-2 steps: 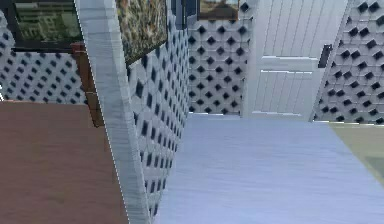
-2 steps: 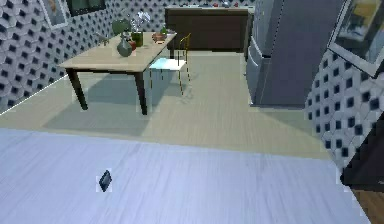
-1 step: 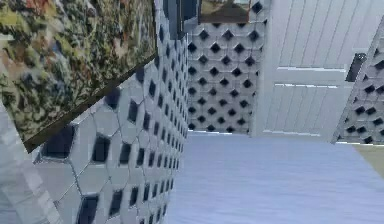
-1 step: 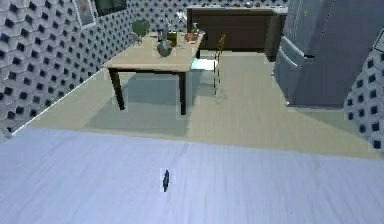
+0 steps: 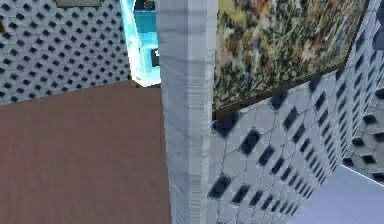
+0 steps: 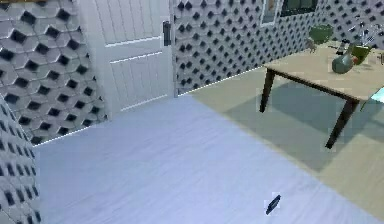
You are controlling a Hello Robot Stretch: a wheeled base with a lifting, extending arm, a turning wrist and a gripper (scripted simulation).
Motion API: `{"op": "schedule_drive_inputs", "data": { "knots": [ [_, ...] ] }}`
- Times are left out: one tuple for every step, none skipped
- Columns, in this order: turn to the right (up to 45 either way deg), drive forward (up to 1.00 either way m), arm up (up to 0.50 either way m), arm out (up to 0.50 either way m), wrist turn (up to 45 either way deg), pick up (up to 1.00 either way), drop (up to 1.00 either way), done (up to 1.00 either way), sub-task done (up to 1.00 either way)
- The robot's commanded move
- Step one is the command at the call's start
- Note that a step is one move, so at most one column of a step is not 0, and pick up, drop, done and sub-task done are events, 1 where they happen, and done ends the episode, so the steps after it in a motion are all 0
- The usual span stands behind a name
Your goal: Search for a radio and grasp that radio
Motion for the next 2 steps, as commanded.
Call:
{"op": "schedule_drive_inputs", "data": {
  "knots": [
    [-33.0, 0.0, 0.0, 0.0, 0.0, 0.0, 0.0, 0.0, 0.0],
    [0.0, 0.7, 0.0, 0.0, 0.0, 0.0, 0.0, 0.0, 0.0]
  ]
}}
